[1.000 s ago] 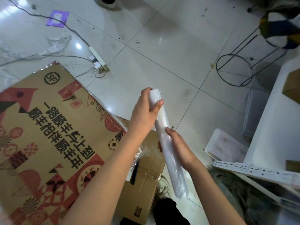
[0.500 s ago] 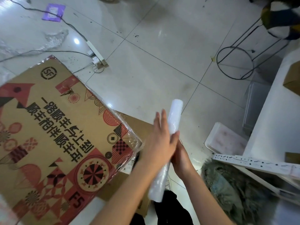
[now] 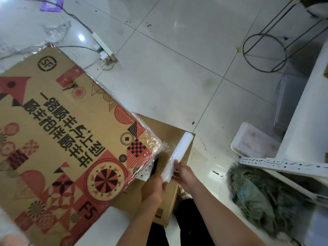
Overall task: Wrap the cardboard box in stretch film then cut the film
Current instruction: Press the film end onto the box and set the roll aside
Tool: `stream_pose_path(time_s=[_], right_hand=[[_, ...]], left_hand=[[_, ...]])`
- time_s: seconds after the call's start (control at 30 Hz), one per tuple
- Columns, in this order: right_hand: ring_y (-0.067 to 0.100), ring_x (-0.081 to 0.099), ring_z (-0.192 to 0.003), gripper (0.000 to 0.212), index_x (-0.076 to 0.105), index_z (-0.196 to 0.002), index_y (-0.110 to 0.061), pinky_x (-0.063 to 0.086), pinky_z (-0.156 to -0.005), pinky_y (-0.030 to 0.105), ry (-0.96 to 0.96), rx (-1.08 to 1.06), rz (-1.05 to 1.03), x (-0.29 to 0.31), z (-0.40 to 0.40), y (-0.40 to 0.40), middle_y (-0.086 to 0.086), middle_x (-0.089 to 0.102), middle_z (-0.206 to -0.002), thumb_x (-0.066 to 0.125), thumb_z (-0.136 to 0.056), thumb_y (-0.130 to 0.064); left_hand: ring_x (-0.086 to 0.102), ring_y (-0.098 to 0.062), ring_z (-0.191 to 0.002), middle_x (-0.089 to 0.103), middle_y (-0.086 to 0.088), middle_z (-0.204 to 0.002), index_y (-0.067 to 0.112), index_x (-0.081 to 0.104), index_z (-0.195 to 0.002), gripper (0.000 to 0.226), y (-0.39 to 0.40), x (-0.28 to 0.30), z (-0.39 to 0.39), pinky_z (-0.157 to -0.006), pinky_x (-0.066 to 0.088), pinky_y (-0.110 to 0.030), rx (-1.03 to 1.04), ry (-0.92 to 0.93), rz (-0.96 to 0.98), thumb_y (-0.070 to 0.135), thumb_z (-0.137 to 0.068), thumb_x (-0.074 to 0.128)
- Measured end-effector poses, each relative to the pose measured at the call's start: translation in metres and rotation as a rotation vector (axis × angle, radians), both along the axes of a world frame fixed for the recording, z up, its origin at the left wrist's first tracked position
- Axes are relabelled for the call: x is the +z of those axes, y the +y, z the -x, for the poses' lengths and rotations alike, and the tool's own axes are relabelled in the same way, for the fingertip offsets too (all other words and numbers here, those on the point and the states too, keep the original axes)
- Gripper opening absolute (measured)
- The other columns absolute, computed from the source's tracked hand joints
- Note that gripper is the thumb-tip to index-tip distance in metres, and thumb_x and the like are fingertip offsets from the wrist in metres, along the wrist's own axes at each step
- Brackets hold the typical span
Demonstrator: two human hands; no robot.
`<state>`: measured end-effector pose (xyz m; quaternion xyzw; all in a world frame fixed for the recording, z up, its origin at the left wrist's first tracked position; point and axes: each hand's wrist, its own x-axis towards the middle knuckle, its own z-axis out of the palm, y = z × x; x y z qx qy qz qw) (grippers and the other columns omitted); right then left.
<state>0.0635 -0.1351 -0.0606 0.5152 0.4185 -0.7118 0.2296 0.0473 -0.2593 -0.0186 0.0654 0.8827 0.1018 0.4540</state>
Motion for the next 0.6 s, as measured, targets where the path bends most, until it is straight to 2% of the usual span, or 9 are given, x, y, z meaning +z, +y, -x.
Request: stream_pose_path(time_s=[0.1, 0.2, 0.3, 0.43, 0.53, 0.6], right_hand=[[0.031, 0.062, -0.093, 0.031, 0.048, -0.124, -0.001, 0.054, -0.081, 0.043, -0.039, 0.197, -0.176, -0.012, 0.001, -0.012, 0.017, 0.060, -0.108, 0.049, -0.095, -0.012], [0.038, 0.060, -0.102, 0.032, 0.047, -0.123, -0.001, 0.050, -0.090, 0.051, -0.093, 0.234, -0.291, -0.023, -0.003, -0.023, 0.018, 0.058, -0.108, 0.052, -0.092, -0.006], [0.035, 0.060, -0.103, 0.024, 0.051, -0.114, -0.003, 0.051, -0.089, 0.051, -0.099, 0.242, -0.325, -0.036, -0.014, -0.029, 0.012, 0.058, -0.102, 0.054, -0.091, -0.006], [0.030, 0.061, -0.101, 0.038, 0.050, -0.125, -0.004, 0.052, -0.089, 0.048, -0.080, 0.340, -0.369, -0.050, -0.024, -0.034, 0.008, 0.060, -0.103, 0.058, -0.089, -0.012], [0.028, 0.063, -0.096, 0.038, 0.050, -0.126, -0.009, 0.054, -0.085, 0.043, -0.072, 0.503, -0.425, -0.044, -0.022, -0.034, 0.008, 0.063, -0.109, 0.054, -0.089, -0.014], [0.027, 0.063, -0.091, 0.038, 0.050, -0.126, -0.007, 0.054, -0.084, 0.045, -0.069, 0.511, -0.412, -0.039, -0.019, -0.035, 0.002, 0.062, -0.096, 0.051, -0.088, -0.008]], left_hand=[[0.059, -0.026, -0.103, 0.063, -0.007, -0.113, 0.021, 0.038, -0.136, 0.041, -0.010, -0.015, -0.007, -0.082, 0.047, -0.032, 0.039, -0.022, 0.003, 0.024, -0.096, 0.047], [0.060, -0.026, -0.100, 0.064, -0.009, -0.108, 0.017, 0.042, -0.130, 0.036, -0.016, -0.027, -0.017, -0.079, 0.047, -0.031, 0.069, -0.035, -0.009, 0.024, -0.095, 0.047], [0.059, -0.023, -0.108, 0.061, -0.007, -0.117, 0.015, 0.045, -0.124, 0.031, -0.021, -0.039, -0.024, -0.082, 0.046, -0.031, 0.097, -0.030, -0.033, 0.023, -0.094, 0.051], [0.056, -0.020, -0.109, 0.049, -0.006, -0.125, 0.016, 0.043, -0.124, 0.032, -0.024, -0.054, -0.034, -0.084, 0.046, -0.027, 0.068, 0.024, -0.024, 0.024, -0.095, 0.051], [0.054, -0.021, -0.112, 0.044, -0.006, -0.129, 0.016, 0.040, -0.128, 0.034, -0.026, -0.059, -0.037, -0.087, 0.048, -0.030, 0.029, 0.051, 0.029, 0.018, -0.095, 0.048], [0.053, -0.019, -0.115, 0.043, -0.004, -0.132, 0.015, 0.035, -0.134, 0.040, -0.025, -0.060, -0.038, -0.088, 0.049, -0.029, -0.018, 0.072, 0.060, 0.016, -0.095, 0.046]])
